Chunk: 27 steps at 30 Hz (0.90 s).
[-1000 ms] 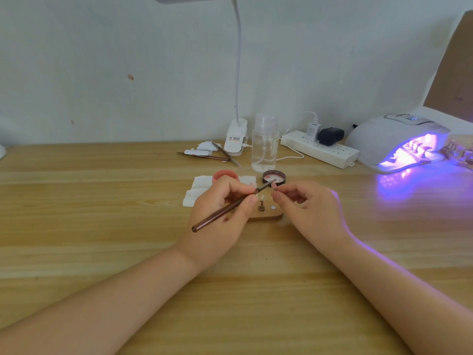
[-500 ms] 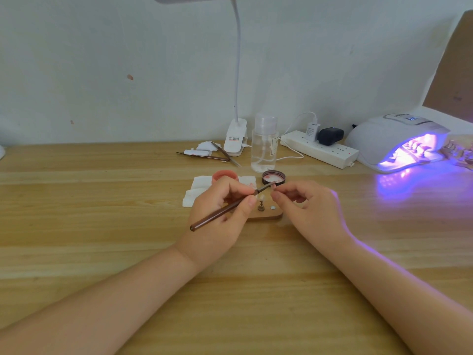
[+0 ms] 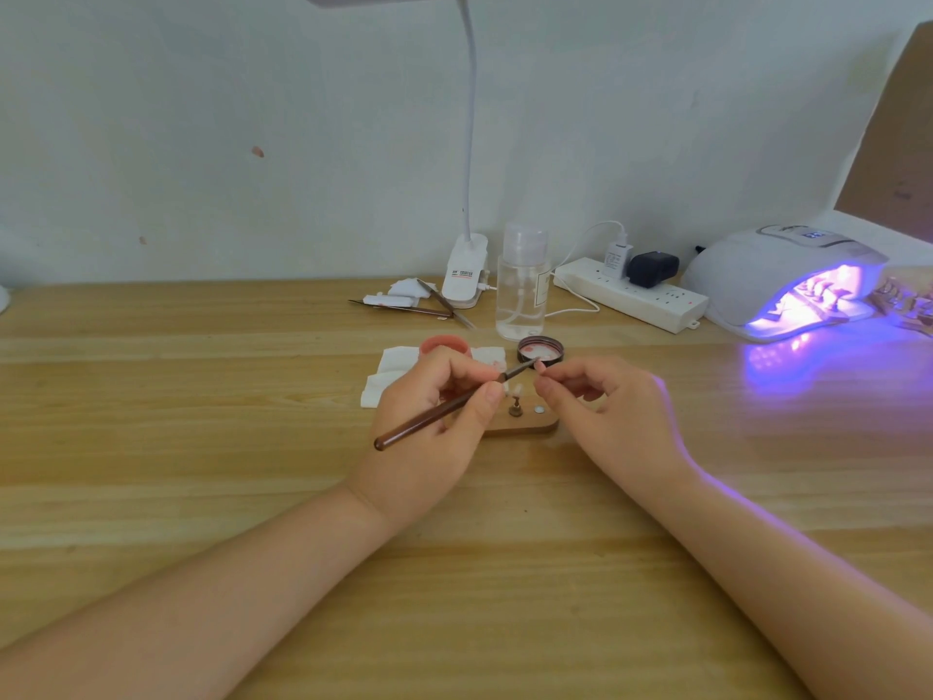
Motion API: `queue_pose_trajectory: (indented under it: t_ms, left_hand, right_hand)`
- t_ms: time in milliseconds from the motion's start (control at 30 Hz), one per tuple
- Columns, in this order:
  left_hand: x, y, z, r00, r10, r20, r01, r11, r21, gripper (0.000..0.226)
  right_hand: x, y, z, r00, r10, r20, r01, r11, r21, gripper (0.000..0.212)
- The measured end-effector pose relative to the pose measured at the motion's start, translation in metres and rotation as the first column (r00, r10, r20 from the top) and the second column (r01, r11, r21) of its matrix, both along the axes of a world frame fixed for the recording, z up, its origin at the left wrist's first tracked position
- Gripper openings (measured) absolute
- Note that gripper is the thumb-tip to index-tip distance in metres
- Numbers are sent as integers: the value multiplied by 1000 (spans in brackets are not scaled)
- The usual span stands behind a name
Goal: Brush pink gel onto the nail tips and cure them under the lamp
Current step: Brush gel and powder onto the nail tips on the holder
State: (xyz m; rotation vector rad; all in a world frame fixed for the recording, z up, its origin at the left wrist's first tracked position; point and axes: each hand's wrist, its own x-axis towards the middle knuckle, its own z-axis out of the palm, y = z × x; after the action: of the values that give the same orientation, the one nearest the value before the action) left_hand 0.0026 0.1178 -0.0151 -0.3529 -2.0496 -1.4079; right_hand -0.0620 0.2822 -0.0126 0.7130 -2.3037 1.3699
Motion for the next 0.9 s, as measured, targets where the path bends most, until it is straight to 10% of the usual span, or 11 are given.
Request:
queue_pose_trajectory:
  t_ms: [900]
  left_hand:
    - [5,-6,8,998,49,37,-55,980,193,16]
  right_hand:
    - [-18,2,-8,989,-74,130,36,961,273,20]
